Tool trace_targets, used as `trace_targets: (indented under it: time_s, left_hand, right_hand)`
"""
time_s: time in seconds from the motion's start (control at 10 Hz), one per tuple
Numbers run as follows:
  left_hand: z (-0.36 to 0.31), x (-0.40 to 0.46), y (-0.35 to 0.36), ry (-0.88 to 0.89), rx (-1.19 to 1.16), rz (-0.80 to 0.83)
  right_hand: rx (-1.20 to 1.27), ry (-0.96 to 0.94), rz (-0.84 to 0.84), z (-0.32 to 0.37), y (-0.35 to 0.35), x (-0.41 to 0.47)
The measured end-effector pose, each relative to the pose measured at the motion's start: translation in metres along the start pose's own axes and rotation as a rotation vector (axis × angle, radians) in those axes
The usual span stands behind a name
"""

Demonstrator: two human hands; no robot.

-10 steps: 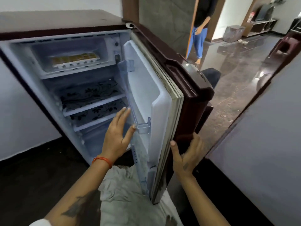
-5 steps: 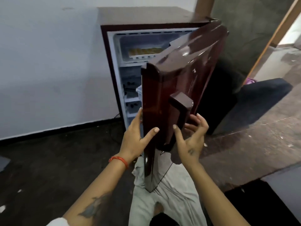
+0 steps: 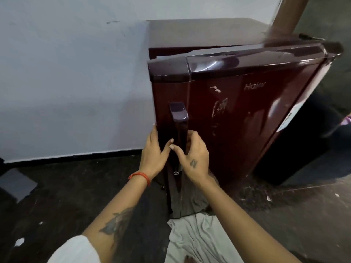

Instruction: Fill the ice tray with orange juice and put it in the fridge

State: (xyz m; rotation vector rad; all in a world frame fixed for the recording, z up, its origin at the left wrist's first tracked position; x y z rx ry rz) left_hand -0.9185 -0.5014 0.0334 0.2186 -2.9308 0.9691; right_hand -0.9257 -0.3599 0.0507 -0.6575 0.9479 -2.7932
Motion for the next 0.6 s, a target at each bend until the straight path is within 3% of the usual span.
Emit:
trace_targets:
  time_s: [0.4,0.5,0.6]
  left_hand:
    - [0.021,0.057,-0.015,0.021,-0.031,0.02]
    - [0.034,0.045,-0.009,-0.165,-0.151,-0.053]
    - [0.06,0.016,0.017,-0.344,-0.142,0.035]
  right_hand:
    - [-0.088,0.069,0.024,-0.004,0.029,0.056]
    - [-0.113,0.196,0.076,-0.009,0.031,0.045]
    - [-0.106,0.353,0.144,-0.023,0.037,0.019]
Point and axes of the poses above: each hand's wrist, its own x-axis towards the middle knuckle, its own y-axis out of the palm, z = x × y, the point moved 4 cm from there along x, towards the middle knuckle, and after that the axes turned 12 degrees about z, right-handed, at the moved point
